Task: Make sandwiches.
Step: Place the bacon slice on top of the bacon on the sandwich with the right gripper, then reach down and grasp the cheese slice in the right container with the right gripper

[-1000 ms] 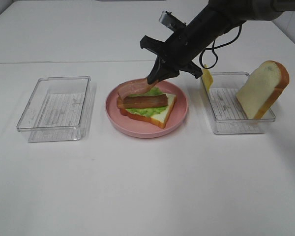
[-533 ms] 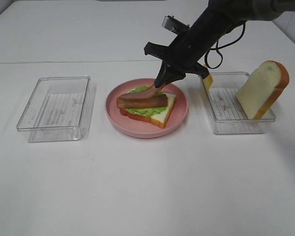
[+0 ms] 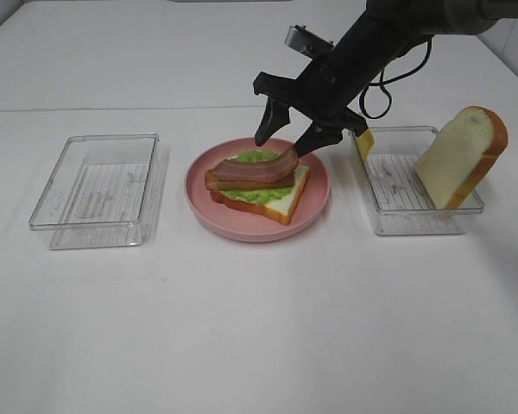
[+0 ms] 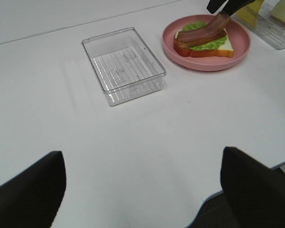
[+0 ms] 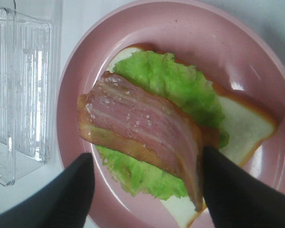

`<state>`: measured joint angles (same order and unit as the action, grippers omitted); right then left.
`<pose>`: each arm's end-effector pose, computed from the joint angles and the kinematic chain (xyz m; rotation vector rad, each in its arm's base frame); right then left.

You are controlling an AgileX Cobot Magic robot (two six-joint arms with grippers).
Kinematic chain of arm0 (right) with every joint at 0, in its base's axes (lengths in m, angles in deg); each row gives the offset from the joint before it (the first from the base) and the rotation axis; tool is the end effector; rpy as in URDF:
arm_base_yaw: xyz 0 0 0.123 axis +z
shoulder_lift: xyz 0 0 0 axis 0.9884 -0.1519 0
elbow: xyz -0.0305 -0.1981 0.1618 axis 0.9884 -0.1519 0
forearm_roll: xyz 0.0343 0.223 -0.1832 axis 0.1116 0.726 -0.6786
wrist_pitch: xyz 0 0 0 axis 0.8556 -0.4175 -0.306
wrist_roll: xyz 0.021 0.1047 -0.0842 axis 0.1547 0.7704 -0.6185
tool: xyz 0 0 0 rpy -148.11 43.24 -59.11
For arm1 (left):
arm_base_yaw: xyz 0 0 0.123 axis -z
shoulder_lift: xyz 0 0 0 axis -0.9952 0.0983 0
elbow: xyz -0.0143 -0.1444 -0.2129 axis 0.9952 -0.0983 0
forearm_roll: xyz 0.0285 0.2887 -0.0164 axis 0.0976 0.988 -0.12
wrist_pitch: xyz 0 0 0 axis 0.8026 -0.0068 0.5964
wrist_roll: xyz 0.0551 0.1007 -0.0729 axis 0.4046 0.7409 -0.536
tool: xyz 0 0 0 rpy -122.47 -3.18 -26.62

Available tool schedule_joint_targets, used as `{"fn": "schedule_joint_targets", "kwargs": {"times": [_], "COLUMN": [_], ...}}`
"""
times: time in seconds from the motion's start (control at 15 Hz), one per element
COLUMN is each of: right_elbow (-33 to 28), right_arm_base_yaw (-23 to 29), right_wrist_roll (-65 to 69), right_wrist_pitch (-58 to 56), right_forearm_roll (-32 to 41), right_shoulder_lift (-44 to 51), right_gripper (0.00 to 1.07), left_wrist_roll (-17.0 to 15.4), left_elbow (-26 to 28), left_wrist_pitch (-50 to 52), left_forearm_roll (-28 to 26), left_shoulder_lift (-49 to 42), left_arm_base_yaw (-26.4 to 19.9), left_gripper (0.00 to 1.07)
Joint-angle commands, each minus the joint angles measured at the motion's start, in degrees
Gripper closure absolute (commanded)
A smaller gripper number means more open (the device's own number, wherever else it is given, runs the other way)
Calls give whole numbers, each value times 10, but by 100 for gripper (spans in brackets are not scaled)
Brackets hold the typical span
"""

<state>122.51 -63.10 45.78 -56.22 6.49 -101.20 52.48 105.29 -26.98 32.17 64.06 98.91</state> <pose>0.4773 0.2143 0.0838 -0.2099 2.8020 0.7175 0.0905 -0.0336 0.2800 0.3249 2.0015 -0.2191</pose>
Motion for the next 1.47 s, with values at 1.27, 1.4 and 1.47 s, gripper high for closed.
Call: {"fn": "schedule_joint_targets", "kwargs": {"times": [1.27, 1.4, 1.47], "right_elbow": [54, 54, 54], "right_arm_base_yaw": [-37, -48, -49], "right_wrist_roll": [129, 117, 117], "right_wrist_pitch": [-70, -40, -36], "right_forearm_roll": [-325, -299, -297], "right_shoulder_lift": [41, 29, 25], "right_gripper": [41, 41, 42], "left_wrist_roll": [-5, -5, -5], "left_elbow": [-2, -2, -2], "left_wrist_pitch": [7, 7, 7], "left_forearm_roll": [1, 1, 1], "left_shoulder_lift": [-14, -14, -14], "left_arm_base_yaw": [2, 2, 2], "left_gripper": [23, 23, 23]}}
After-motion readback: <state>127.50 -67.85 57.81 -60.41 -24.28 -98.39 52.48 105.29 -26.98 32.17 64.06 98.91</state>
